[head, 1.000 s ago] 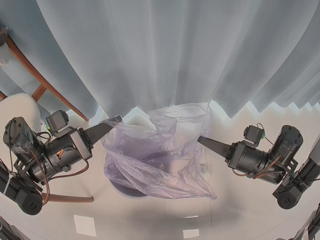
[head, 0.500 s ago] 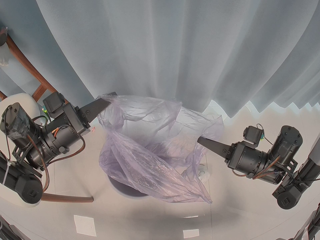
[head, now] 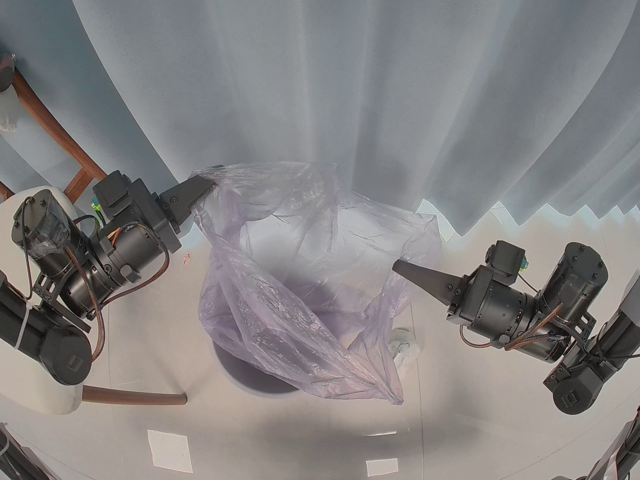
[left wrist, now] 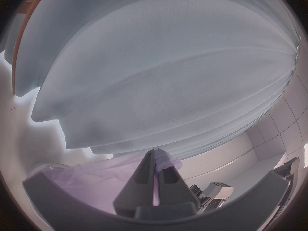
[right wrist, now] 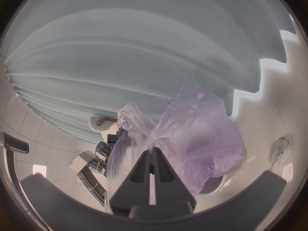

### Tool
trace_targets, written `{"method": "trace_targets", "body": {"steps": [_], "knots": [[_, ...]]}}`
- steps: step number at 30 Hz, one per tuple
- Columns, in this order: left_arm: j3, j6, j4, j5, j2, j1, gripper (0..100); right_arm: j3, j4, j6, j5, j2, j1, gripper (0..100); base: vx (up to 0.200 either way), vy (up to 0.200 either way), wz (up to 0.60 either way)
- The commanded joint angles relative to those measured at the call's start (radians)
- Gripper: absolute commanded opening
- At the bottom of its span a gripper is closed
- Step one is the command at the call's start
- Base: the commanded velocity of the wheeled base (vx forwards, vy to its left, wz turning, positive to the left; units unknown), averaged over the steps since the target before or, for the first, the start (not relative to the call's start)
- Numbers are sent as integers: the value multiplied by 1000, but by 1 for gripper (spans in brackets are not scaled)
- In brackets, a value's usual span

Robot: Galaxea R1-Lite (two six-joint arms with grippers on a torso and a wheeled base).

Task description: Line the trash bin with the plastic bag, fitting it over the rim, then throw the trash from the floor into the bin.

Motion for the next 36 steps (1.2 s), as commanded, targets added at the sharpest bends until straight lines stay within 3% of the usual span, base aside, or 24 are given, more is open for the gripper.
{"method": "trace_targets", "body": {"steps": [1, 7, 10, 19, 27, 29, 36], "knots": [[-4, 5, 0, 0, -15, 10, 0, 1, -10, -1, 0, -11, 4, 0, 0, 0, 0], [-24, 28, -1, -3, -6, 64, 0, -33, 6, -1, 0, 4, 2, 0, 0, 0, 0], [-24, 62, 5, -6, -6, 71, 0, -85, 81, -3, 0, 10, -1, 0, 0, 0, 0], [-22, 235, 72, -4, 36, 78, 0, -317, 340, -8, -1, 44, -39, 0, 0, 0, 0], [-28, 275, 72, -4, 140, 101, 0, -544, 385, -27, 0, 210, -83, 0, 0, 0, 0], [-22, 286, 72, -4, 151, 102, 0, -555, 401, -29, 0, 217, -82, 0, 0, 0, 0], [29, 468, 92, -4, 214, 121, 0, -561, 423, -32, -1, 266, 21, 0, 0, 0, 0]]}}
